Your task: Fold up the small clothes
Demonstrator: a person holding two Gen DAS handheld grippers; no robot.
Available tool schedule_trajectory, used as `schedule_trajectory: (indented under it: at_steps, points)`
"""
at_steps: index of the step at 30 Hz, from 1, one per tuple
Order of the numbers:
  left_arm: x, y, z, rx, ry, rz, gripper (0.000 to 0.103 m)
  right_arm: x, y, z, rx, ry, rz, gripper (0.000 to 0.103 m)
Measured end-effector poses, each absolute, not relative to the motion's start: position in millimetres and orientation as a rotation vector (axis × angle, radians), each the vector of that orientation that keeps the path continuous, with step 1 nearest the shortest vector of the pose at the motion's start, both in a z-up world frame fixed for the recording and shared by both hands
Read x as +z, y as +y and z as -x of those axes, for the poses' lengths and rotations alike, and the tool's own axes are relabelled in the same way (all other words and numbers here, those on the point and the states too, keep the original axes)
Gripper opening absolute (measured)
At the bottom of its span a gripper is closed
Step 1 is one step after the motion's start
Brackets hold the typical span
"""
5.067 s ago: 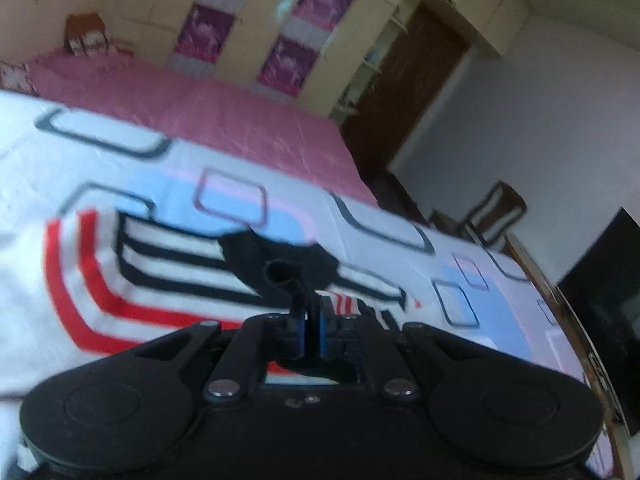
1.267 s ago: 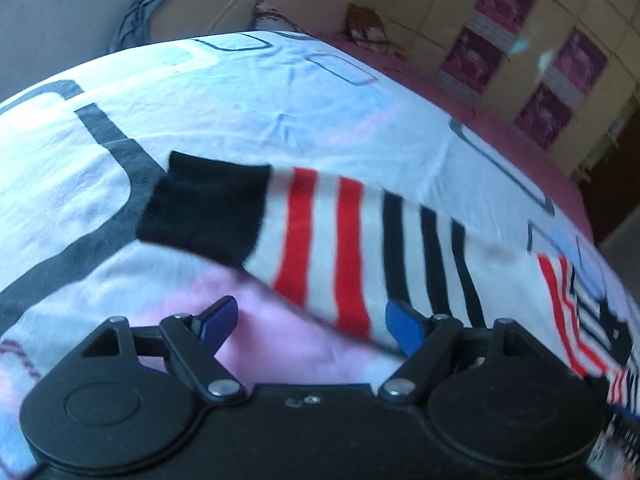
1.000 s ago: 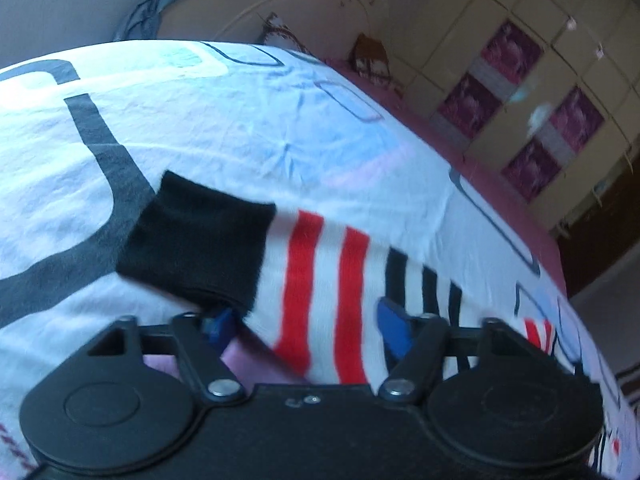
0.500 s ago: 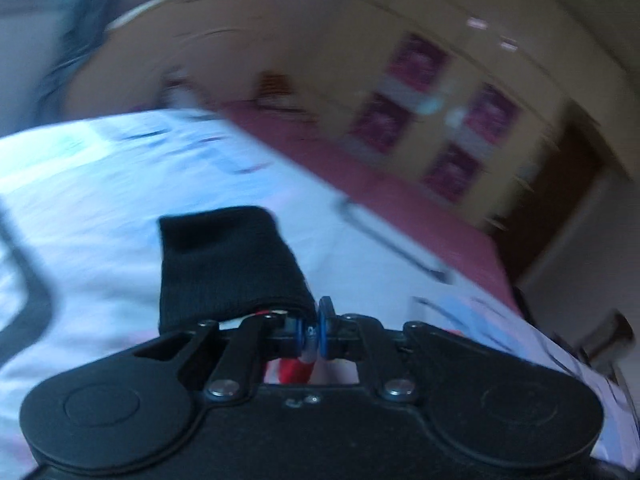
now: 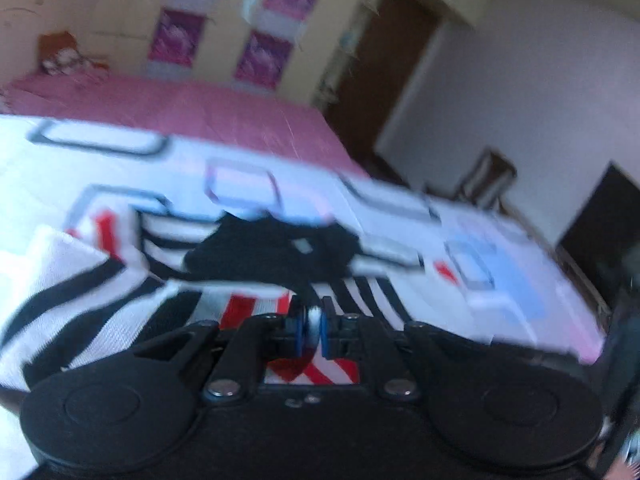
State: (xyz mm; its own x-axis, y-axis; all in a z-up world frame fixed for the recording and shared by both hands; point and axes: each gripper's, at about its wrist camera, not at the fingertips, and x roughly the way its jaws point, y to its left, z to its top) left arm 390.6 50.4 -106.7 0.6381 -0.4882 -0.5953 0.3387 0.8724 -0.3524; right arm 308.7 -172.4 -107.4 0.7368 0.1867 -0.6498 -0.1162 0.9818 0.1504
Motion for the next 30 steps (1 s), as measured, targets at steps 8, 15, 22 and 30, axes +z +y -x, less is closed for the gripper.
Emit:
schedule_trajectory:
  at_steps: [8,15,22,30]
  points:
    - [-137,21,-376,-0.395,0.853,0.033,0.079,-112,-195,-303,0.213,0.762,-0.194,0.038]
    - [-117,75,-343,-0.227,0.747,0.007,0.079,-114,-192,-303,0.258,0.793,-0.303,0.089]
    - [-117,136,-317,-0.045,0.732,-0.007,0.078,-112,-182,-298,0.335,0.834,-0.404,0.090]
    - [-134,152,-328,-0.007,0.756,0.007,0.071,-123,-163,-313,0.300,0.868,-0.386,0.058]
